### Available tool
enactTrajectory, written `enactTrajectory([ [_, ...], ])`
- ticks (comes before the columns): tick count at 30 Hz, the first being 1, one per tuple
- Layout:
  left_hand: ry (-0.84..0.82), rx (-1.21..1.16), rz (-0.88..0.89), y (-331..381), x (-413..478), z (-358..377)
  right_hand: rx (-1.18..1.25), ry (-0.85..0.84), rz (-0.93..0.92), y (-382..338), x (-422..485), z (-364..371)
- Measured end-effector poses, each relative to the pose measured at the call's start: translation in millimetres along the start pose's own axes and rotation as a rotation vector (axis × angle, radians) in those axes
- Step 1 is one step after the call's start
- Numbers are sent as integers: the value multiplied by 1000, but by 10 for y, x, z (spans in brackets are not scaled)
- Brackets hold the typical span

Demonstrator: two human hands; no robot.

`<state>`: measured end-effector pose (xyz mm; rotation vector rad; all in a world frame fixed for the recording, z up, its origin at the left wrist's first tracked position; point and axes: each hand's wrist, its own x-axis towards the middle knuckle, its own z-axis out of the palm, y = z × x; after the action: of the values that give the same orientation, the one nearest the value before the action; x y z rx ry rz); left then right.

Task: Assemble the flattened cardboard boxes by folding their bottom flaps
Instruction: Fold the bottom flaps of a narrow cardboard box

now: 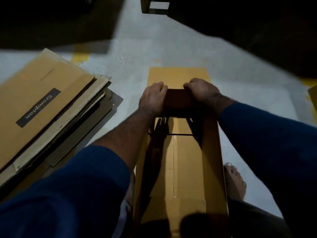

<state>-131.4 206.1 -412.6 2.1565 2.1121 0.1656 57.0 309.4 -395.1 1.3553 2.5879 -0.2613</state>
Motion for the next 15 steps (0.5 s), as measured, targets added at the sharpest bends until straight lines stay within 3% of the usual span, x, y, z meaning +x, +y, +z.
enactTrajectory([
  [5,71,-95,-2,-78,314,188,54,192,14,4,51,160],
  [10,55,-170,-133,-52,560,207,33,187,58,-27,126,162],
  [15,-30,-193,-90,-186,594,116,113,153,-49,168,26,111],
])
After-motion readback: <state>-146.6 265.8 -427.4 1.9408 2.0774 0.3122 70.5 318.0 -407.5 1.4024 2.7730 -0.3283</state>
